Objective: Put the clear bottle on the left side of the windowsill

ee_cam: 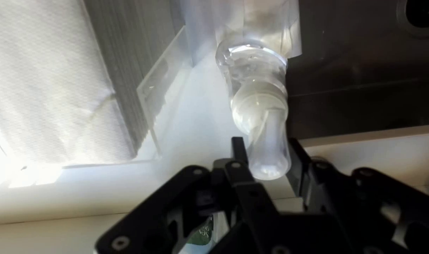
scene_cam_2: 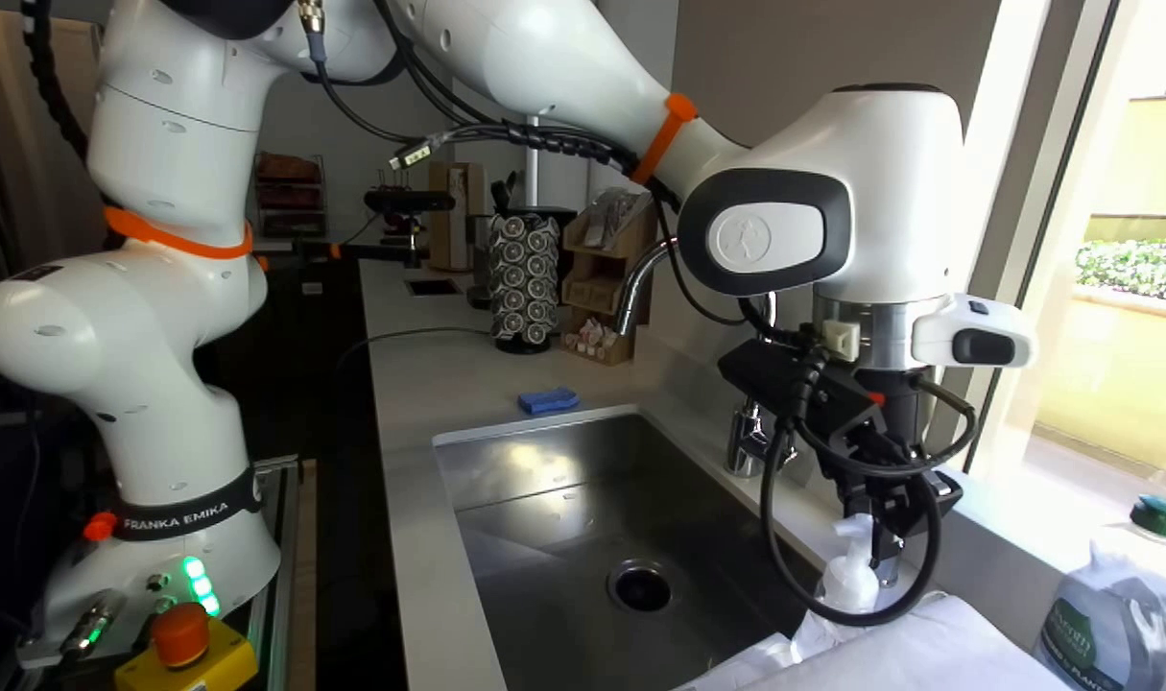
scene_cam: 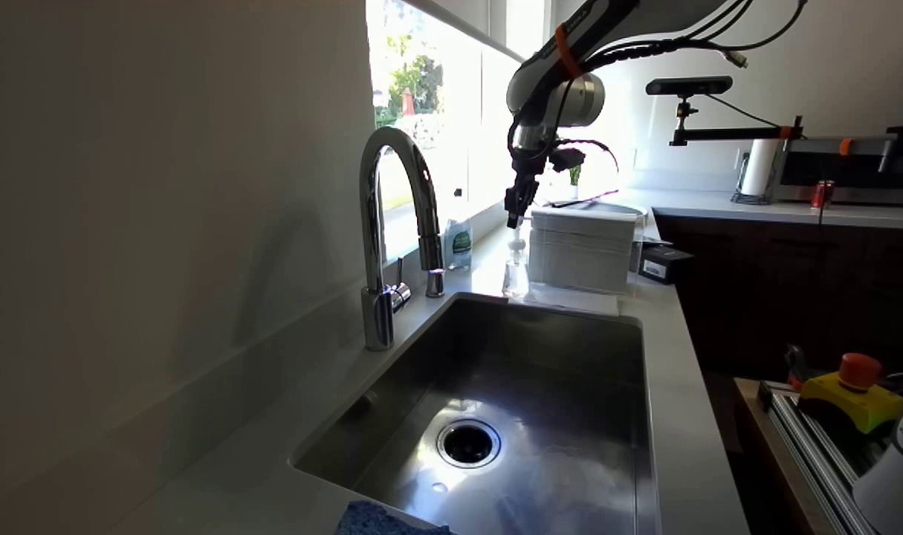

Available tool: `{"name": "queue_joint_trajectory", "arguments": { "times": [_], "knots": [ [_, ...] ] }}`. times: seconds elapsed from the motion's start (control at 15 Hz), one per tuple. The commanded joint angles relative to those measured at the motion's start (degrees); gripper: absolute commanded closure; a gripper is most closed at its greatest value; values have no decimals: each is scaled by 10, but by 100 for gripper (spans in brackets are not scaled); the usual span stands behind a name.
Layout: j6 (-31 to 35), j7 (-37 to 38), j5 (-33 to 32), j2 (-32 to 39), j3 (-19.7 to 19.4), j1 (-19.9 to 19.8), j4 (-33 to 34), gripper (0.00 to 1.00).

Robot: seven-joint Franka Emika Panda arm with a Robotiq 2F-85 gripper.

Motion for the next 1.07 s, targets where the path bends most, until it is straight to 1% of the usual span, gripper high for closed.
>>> {"name": "queue_joint_trajectory", "arguments": {
  "times": [0.0, 0.07, 0.6, 1.0],
  "knots": [
    [-14, -12, 14, 11, 8, -10, 15, 94],
    [-14, -11, 14, 11, 7, -10, 15, 92],
    [-21, 7, -2, -6, -1, -4, 22, 92],
    [-42, 27, -19, -3, -4, 5, 82, 92]
  ]
}}
